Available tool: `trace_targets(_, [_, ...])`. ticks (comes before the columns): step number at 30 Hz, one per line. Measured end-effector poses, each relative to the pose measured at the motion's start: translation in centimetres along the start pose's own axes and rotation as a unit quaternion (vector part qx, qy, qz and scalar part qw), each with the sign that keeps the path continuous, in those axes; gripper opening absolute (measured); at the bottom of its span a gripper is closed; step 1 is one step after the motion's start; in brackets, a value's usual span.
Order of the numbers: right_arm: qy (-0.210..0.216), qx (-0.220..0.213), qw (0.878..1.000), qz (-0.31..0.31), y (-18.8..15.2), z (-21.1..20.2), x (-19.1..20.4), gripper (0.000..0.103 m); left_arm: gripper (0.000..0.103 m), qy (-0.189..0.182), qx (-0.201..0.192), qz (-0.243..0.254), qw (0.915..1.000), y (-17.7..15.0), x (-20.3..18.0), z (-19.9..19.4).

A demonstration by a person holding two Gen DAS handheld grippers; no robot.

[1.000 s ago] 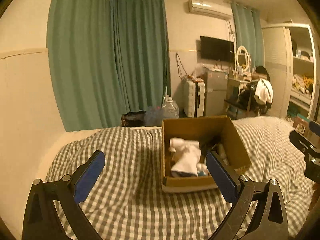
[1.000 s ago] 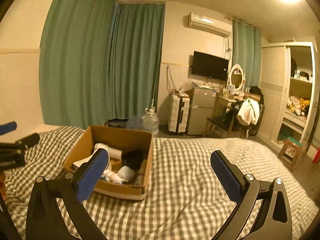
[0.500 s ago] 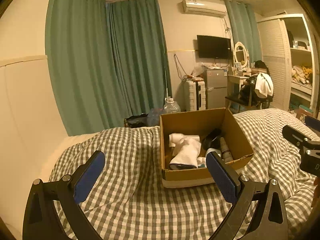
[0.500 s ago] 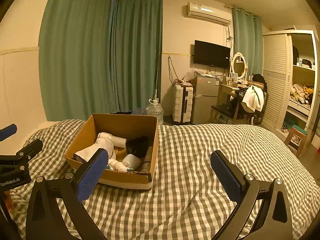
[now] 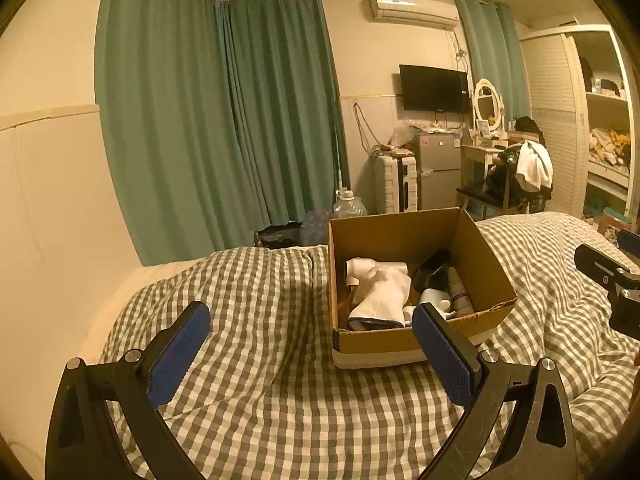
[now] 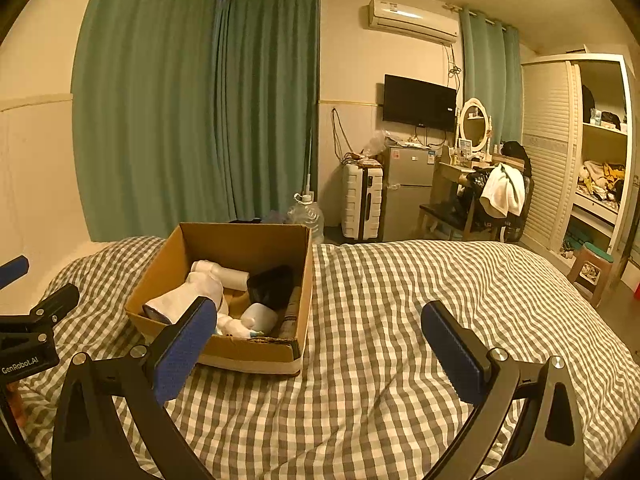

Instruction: Organize objects

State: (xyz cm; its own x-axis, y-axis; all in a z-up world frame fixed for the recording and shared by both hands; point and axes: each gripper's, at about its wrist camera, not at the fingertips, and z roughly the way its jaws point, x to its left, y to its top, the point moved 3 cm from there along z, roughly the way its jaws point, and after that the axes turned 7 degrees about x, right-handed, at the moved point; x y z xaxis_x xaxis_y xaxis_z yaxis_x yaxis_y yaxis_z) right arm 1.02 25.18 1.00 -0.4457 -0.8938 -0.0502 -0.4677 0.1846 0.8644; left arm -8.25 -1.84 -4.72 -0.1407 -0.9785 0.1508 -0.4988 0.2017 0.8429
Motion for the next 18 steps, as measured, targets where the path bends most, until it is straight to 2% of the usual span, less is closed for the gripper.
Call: trace_targets(18, [0.005,0.003,1.000,0.001,-0.18,0.00,0.23,0.103,0.103,0.007,0.001,-0.001,1.0000,-0.26,-0.10,-0.03])
